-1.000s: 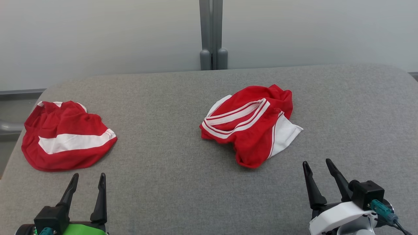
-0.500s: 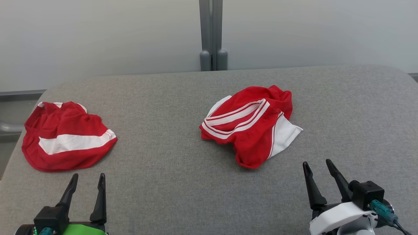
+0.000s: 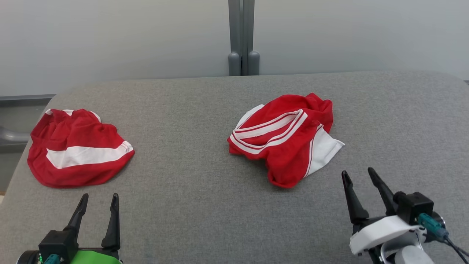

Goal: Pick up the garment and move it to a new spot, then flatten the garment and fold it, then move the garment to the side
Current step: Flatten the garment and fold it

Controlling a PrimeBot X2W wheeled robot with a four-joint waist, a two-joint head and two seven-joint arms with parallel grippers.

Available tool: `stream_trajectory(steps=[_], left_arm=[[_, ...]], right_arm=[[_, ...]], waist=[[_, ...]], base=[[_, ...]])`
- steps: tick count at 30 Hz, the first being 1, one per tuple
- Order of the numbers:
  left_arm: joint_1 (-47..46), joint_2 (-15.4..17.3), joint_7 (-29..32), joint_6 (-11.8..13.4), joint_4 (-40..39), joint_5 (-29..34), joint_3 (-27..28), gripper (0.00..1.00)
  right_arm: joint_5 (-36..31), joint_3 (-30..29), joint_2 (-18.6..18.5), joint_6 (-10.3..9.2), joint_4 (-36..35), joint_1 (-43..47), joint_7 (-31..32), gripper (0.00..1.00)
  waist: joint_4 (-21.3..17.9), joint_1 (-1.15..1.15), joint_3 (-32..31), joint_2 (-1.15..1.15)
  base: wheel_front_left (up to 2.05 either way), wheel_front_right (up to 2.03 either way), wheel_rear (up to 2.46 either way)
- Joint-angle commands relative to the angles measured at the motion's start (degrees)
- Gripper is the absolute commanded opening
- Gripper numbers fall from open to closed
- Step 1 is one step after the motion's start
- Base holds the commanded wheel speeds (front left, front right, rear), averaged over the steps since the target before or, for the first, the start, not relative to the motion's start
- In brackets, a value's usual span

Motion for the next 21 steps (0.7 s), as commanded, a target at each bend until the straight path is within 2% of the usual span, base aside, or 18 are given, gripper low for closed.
stream_trajectory(steps=[1, 6, 11, 21], left_arm=[[-1.1, 0.1, 0.0, -0.2, -0.1, -0.1, -0.2, 1.0], [-1.9, 0.3, 0.0, -0.2, 0.2, -0.5, -1.3, 1.0], [-4.4, 0.5, 0.0, -0.2, -0.4, -1.3, -2.5, 1.0], [-9.7, 0.3, 0.0, -0.2, -0.5, -2.9, -4.3, 1.0]], right_arm=[[-0.4, -0.3, -0.9, -0.04, 0.7, -1.8, -0.2, 1.0], [-1.5, -0.8, -3.2, -0.04, 5.9, -7.9, -0.2, 1.0], [-2.2, -1.0, -5.8, -0.04, 13.8, -16.2, -0.2, 1.0], [-2.8, -1.4, -8.1, -0.04, 30.6, -30.5, -0.2, 1.0]], waist=[[0.7, 0.0, 0.6, 0.0], [2.5, 0.0, 2.1, 0.0], [4.9, 0.0, 6.3, 0.0], [8.5, 0.0, 14.4, 0.0]], base=[[0.0, 0.0, 0.0], [0.0, 0.0, 0.0], [0.0, 0.0, 0.0], [0.0, 0.0, 0.0]])
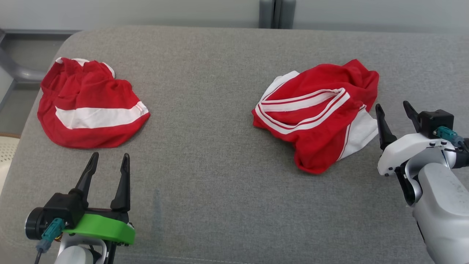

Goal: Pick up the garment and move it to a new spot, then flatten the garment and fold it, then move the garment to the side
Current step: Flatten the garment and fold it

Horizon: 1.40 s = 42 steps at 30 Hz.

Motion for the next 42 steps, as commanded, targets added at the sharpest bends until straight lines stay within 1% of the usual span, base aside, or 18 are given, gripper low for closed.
stream_trajectory(steps=[1, 6, 16, 17, 18, 19, 23, 26, 29, 34, 39, 42], left_arm=[[-1.2, 0.1, 0.0, -0.2, -0.1, -0.2, -0.1, 1.0], [-2.4, 0.1, 0.0, -0.2, 0.1, -0.7, -0.5, 1.0], [-2.8, -0.1, 0.0, -0.2, 0.5, -0.4, -0.1, 1.0], [-2.8, -0.1, 0.0, -0.2, 0.5, -0.4, -0.1, 1.0], [-2.8, 0.0, 0.0, -0.2, 0.6, -0.3, -0.1, 1.0], [-2.8, 0.1, 0.0, -0.2, 0.7, -0.3, 0.0, 1.0], [-2.1, 0.1, 0.0, -0.2, 1.0, 0.0, 0.2, 1.0], [-1.2, 0.1, 0.0, -0.2, 1.3, 0.2, 0.1, 1.0], [-0.1, 0.0, 0.0, -0.2, 1.6, 0.5, 0.4, 1.0], [2.0, -0.1, 0.0, -0.2, 1.7, 1.1, 1.3, 1.0], [3.4, -0.2, 0.0, -0.2, 1.4, 1.4, 2.2, 1.0], [3.9, -0.3, 0.0, -0.2, 1.2, 1.6, 2.2, 1.0]], right_arm=[[-0.4, -0.3, -0.3, -0.04, 1.9, -1.3, -0.2, 1.0], [-0.3, -0.6, -0.2, -0.04, 8.2, -3.6, -0.2, 1.0], [-0.1, -2.1, 1.7, -0.04, 13.7, -1.4, 0.0, 1.0], [0.0, -2.0, 1.9, -0.04, 14.7, -1.4, 0.0, 0.84], [0.3, -1.7, 2.2, -0.04, 15.7, -1.5, 0.0, 0.17], [0.7, -1.6, 2.5, -0.04, 16.6, -1.7, 0.1, 0.0], [1.5, -1.2, 3.2, -0.04, 16.9, -2.1, 0.2, 0.0], [2.9, -1.1, 3.5, -0.04, 14.8, -1.0, 0.0, 0.0], [4.1, -0.2, 4.1, -0.04, 9.3, 0.9, -0.1, 0.0], [7.0, 4.1, 6.2, -0.04, -1.8, 6.5, -0.1, 0.0], [10.3, 11.7, 8.1, -0.03, -13.2, 10.6, -0.1, 0.0], [11.7, 16.3, 8.7, -0.04, -18.2, 11.7, -0.1, 0.0]], waist=[[2.8, 0.0, 3.9, 0.0], [3.7, 0.0, 5.1, 0.0], [3.9, 0.0, 4.7, 0.0], [3.9, 0.0, 4.6, 0.0], [3.8, 0.0, 4.5, 0.0], [3.6, 0.0, 4.3, 0.0], [2.9, 0.0, 3.1, 0.0], [2.6, 0.0, 1.5, 0.0], [2.2, 0.0, -0.8, 0.0], [1.8, 0.0, -4.6, 0.0], [1.8, 0.0, -6.8, 0.0], [2.3, 0.0, -7.5, 0.0]], base=[[0.0, 0.0, 0.0], [0.0, 0.0, 0.0], [0.0, 0.0, 0.0], [0.0, 0.0, 0.0], [0.0, 0.0, 0.0], [0.0, 0.0, 0.0], [0.0, 0.0, 0.0], [0.0, 0.0, 0.0], [0.0, 0.0, 0.0], [0.0, 0.0, 0.0], [0.0, 0.0, 0.0], [0.0, 0.0, 0.0]])
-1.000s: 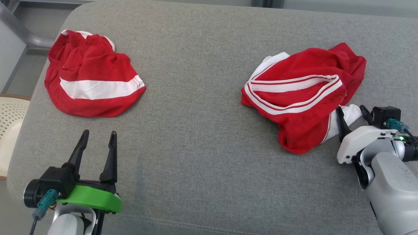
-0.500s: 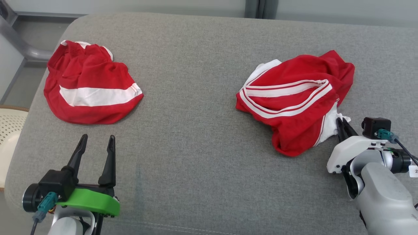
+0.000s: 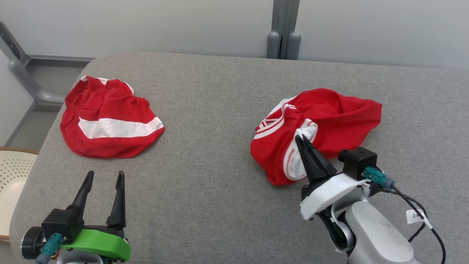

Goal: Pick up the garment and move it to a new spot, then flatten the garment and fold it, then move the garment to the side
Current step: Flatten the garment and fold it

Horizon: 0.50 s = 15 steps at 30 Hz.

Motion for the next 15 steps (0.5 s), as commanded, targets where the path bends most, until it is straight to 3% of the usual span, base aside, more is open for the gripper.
stream_trajectory(steps=[1, 6, 10, 15], left_arm=[[0.8, -0.2, 0.0, -0.2, -0.2, 0.5, 0.2, 1.0], [1.0, -0.3, 0.0, -0.2, -0.5, 0.4, 0.2, 1.0], [1.0, -0.4, 0.0, -0.2, -0.5, 0.3, 0.2, 1.0], [0.5, -0.7, 0.0, -0.2, -0.3, 0.2, 0.2, 1.0]], right_arm=[[0.6, 2.0, 0.2, -0.04, -1.8, 0.9, 0.0, 0.0], [2.7, 10.7, 1.7, -0.03, -5.9, 0.4, 0.0, 0.0], [3.9, 19.0, 2.5, -0.03, -5.2, -0.9, 0.0, 0.0], [9.4, 33.3, 2.7, -0.03, -4.7, -1.7, 0.0, 0.0]], waist=[[0.5, 0.0, -1.1, 0.0], [1.9, 0.0, -1.3, 0.0], [3.2, 0.0, -1.1, 0.0], [4.6, 0.0, -0.7, 0.0]], base=[[0.0, 0.0, 0.0], [0.0, 0.0, 0.0], [0.0, 0.0, 0.0], [0.0, 0.0, 0.0]])
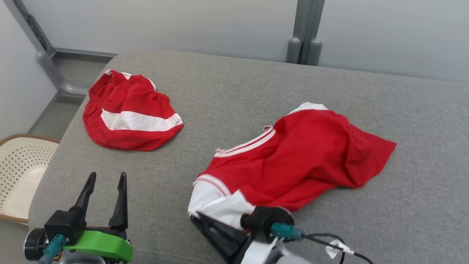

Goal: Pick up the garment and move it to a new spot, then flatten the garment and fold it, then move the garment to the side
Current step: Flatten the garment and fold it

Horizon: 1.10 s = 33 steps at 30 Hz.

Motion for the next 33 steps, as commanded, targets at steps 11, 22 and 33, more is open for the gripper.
stream_trajectory(steps=[11, 22, 33], left_arm=[[0.7, -0.5, 0.0, -0.2, 0.5, -0.2, 1.2, 1.0], [1.8, -0.9, 0.0, -0.2, -0.7, 0.6, 1.9, 1.0], [-0.2, -1.0, 0.0, -0.2, -1.2, -0.1, 1.0, 1.0]], right_arm=[[5.1, 6.5, -0.1, -0.02, 5.9, -2.6, 0.0, 1.0], [-4.7, -17.8, -5.8, -0.03, 4.7, -0.7, 0.0, 1.0], [-12.1, -34.4, -14.4, -0.02, 16.6, -7.8, 0.0, 1.0]], waist=[[-0.4, 0.0, -0.4, 0.0], [-3.3, 0.0, -1.4, 0.0], [-2.9, 0.0, 2.0, 0.0]], base=[[0.0, 0.0, 0.0], [0.0, 0.0, 0.0], [0.0, 0.0, 0.0]])
